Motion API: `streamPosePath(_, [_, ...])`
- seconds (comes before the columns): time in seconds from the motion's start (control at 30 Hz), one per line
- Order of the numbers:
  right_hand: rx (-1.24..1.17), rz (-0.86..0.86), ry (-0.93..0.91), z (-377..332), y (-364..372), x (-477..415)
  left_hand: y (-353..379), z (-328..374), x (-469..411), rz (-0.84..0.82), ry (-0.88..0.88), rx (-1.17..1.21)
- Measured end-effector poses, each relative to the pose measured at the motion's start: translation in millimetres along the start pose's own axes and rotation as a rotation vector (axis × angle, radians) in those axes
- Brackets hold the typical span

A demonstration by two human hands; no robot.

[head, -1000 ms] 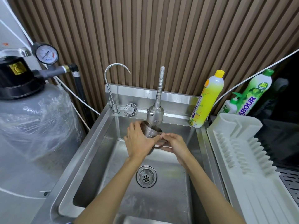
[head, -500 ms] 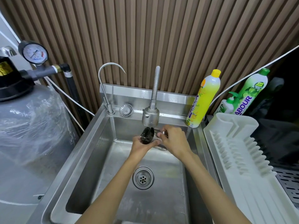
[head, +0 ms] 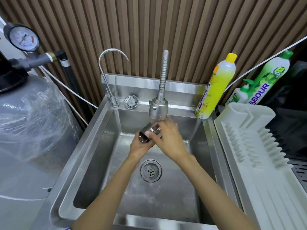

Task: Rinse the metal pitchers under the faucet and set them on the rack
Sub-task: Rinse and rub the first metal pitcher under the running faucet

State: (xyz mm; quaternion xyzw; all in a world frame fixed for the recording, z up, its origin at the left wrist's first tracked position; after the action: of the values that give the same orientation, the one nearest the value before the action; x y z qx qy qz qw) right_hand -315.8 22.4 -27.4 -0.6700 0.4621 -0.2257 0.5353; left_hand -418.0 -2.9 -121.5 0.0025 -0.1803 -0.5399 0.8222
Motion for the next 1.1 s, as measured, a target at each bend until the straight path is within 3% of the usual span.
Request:
streamPosePath(0.13, [-0.479, -0.183, 0.412, 32.4, 14.9, 0.7, 10.6, -9.6, 7.7, -0.171, -0.149, 0.39])
streamPosePath(0.2, [-0.688, -0.323, 0.511, 40.3, 33.5, 5.5, 11.5, -11.5, 9.1, -0.287, -0.208, 0.334])
streamPosePath(0.27, [-0.776, -0.343, 0.571, 46.6, 45.5, 9.2, 6.6, -14.1, 10.5, -0.347, -0.242, 0.226])
streamPosePath(0.43, [-0.827, -0.235, 0.514, 44.0, 53.4, 8.3, -0.6, -15.9, 16.2, -0.405, -0.231, -0.036])
streamPosePath(0.6, [-0.815, -0.121, 0.436, 37.1, 48.1, 5.0, -10.2, -8.2, 17.5, -0.472, -0.234, 0.17])
streamPosePath(0.67, [-0.838, -0.081, 0.426, 38.6, 43.5, 6.1, -14.6, 1.4, 18.7, -0.532, -0.214, 0.139])
streamPosePath(0.9, [-0.492, 0.031, 0.237, 28.4, 17.7, 13.2, -2.6, 29.4, 29.8, -0.671, -0.229, -0.052])
streamPosePath(1.1, [-0.408, 0.126, 0.299, 60.6, -14.9, 31.0, 55.4, 40.6, 31.1, -0.442, -0.025, -0.233])
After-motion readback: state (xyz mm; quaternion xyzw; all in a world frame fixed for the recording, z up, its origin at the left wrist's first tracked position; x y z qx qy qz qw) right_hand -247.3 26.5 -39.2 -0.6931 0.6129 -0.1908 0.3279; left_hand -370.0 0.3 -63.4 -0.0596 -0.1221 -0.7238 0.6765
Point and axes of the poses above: each hand's wrist, its own x-axis away from the middle knuckle, its own y-axis out of the palm, z = x × y, the point moved 6 cm from there along -x, towards the middle knuckle, and after that the axes turned 13 degrees about x, right-handed, at the moved point
